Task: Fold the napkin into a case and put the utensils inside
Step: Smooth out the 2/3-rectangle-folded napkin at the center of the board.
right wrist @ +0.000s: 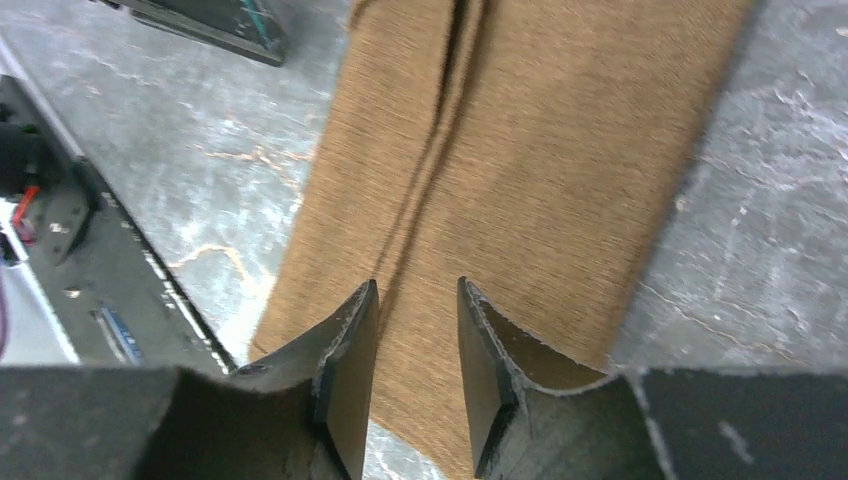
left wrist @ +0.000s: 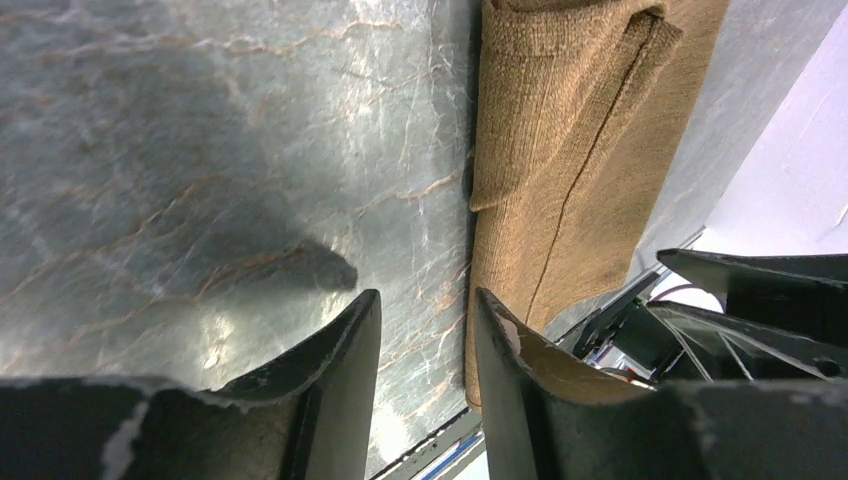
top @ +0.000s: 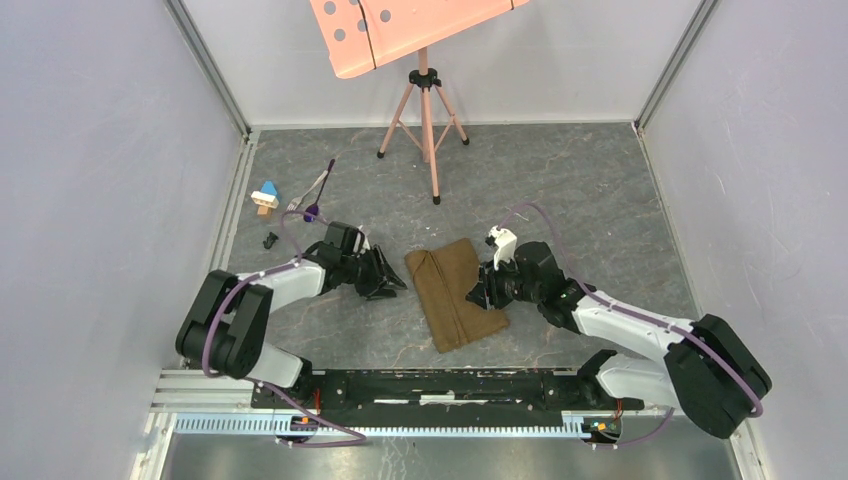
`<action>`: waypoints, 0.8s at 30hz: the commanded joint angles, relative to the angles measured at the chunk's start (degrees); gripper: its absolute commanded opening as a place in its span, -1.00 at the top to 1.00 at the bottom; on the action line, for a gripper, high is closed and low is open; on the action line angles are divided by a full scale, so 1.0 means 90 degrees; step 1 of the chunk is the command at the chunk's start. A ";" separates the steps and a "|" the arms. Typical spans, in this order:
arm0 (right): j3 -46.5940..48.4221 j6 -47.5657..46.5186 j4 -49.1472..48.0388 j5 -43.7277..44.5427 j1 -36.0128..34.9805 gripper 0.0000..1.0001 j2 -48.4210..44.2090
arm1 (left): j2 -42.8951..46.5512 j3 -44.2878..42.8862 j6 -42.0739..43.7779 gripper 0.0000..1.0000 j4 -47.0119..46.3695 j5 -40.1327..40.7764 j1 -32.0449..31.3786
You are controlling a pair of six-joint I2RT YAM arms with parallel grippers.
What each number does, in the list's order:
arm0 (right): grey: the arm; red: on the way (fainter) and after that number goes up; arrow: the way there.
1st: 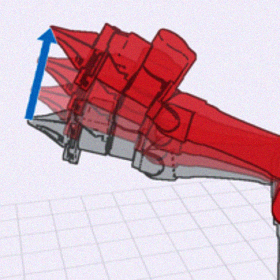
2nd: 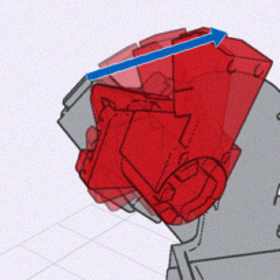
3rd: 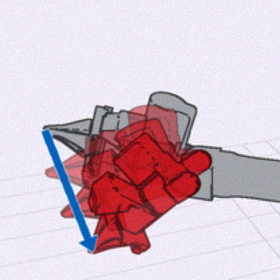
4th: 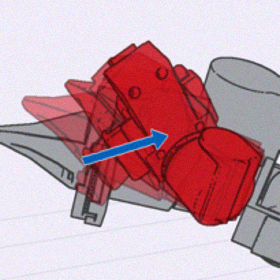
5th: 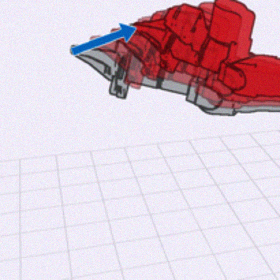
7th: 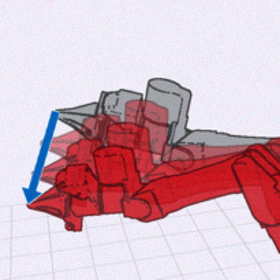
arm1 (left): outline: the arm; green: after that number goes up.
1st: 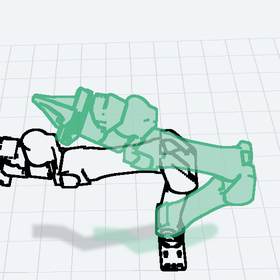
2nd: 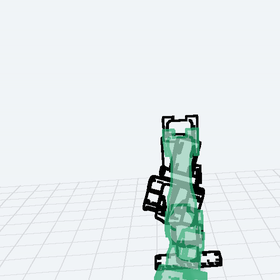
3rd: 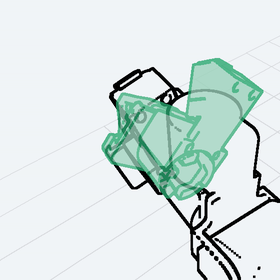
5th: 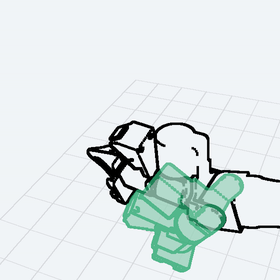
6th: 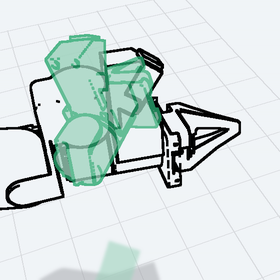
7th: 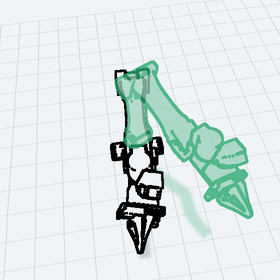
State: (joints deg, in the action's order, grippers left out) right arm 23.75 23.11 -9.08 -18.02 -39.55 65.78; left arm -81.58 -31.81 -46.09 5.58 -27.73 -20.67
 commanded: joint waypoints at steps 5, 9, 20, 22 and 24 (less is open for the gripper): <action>-0.0157 -0.0490 0.0062 0.0006 0.0034 0.39 0.0567 | -0.1009 -0.0664 -0.0084 0.20 -0.0986 -0.0255 -0.0290; -0.0494 0.0053 -0.0484 0.0130 -0.0201 0.52 0.0831 | -0.1579 -0.0990 -0.0108 0.21 -0.1111 -0.0206 -0.0439; 0.0076 -0.0027 -0.0305 0.0607 -0.0372 0.35 0.0917 | -0.1642 -0.1854 0.0660 0.05 -0.0017 0.0481 -0.0452; 0.0371 -0.0162 -0.0213 0.0493 -0.0356 0.20 0.0913 | -0.1257 -0.1685 0.0758 0.00 0.0247 0.0517 -0.0448; 0.0610 -0.0143 -0.0386 0.0120 -0.0278 0.11 0.1056 | -0.0832 -0.1353 0.0685 -0.01 0.0265 0.0383 -0.0453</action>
State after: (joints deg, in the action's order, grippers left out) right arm 23.31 24.73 -12.21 -14.85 -42.85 74.28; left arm -96.86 -47.11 -43.35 3.79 -25.47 -24.51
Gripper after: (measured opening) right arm 0.407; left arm 0.500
